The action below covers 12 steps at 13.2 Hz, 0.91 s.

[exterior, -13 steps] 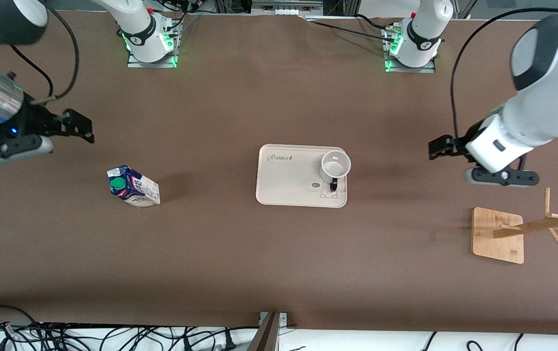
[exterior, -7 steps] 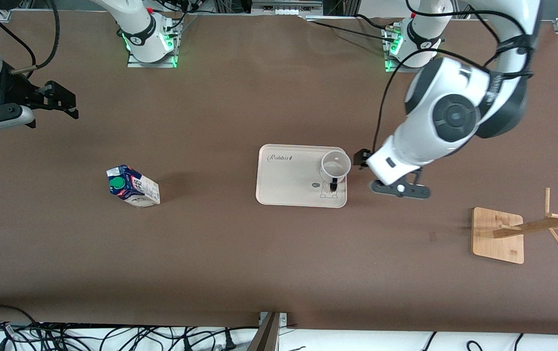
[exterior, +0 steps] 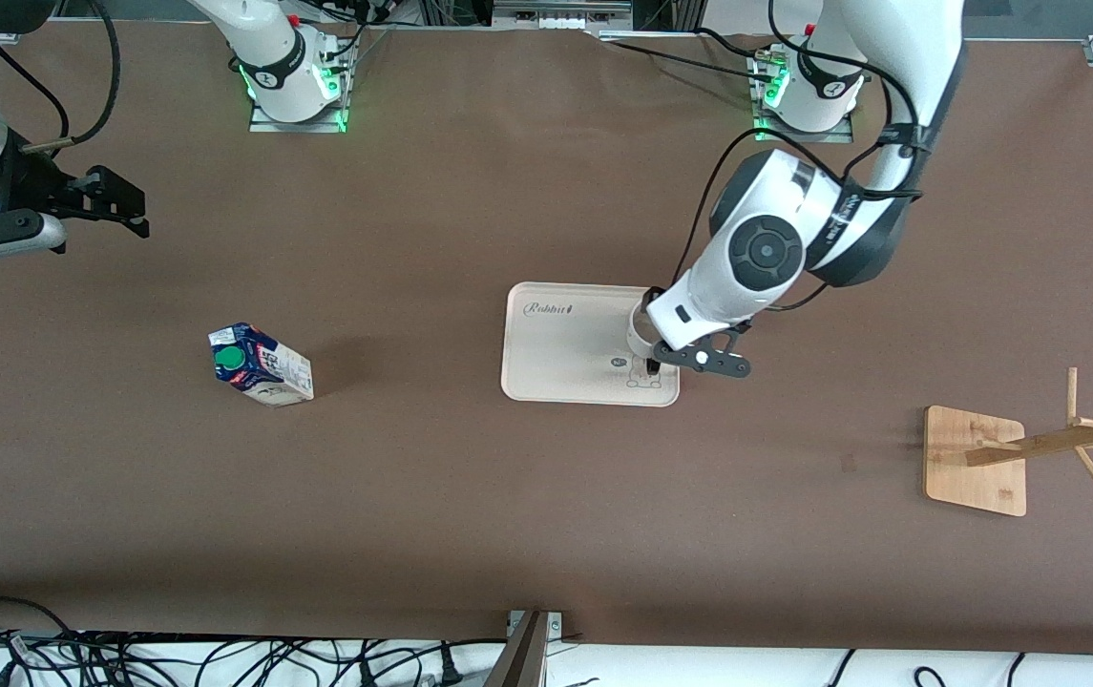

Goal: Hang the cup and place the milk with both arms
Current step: 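Reach the left gripper to the white mug and grasp its rim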

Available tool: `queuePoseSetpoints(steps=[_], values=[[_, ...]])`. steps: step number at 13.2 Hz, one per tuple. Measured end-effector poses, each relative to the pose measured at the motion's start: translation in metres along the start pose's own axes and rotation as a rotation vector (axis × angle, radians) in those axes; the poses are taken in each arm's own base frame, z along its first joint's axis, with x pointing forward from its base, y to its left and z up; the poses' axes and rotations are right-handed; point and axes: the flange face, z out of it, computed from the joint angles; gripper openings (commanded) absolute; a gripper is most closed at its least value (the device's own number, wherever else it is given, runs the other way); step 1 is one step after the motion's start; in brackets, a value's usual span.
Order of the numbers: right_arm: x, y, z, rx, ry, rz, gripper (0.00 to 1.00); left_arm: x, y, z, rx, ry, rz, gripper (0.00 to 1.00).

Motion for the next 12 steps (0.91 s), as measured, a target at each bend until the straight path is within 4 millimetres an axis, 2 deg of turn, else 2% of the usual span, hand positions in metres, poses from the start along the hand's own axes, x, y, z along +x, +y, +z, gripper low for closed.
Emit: queuePoseSetpoints(steps=[4, 5, 6, 10, 12], values=[[0.005, -0.001, -0.001, -0.007, 0.016, -0.004, 1.00, 0.000, 0.013, 0.032, -0.041, 0.132, -0.017, 0.66], [0.007, 0.001, -0.002, -0.008, 0.020, -0.002, 1.00, -0.003, 0.014, 0.039, -0.042, 0.131, -0.033, 0.58], [0.009, 0.002, -0.004, -0.009, 0.025, -0.001, 1.00, -0.007, 0.017, 0.045, -0.042, 0.123, -0.057, 0.56], [0.013, 0.003, -0.008, -0.015, 0.035, -0.001, 1.00, -0.020, 0.044, 0.055, -0.051, 0.123, -0.119, 0.50], [0.014, 0.006, -0.005, -0.015, 0.030, 0.005, 1.00, -0.023, 0.045, 0.062, -0.056, 0.138, -0.119, 0.50]])
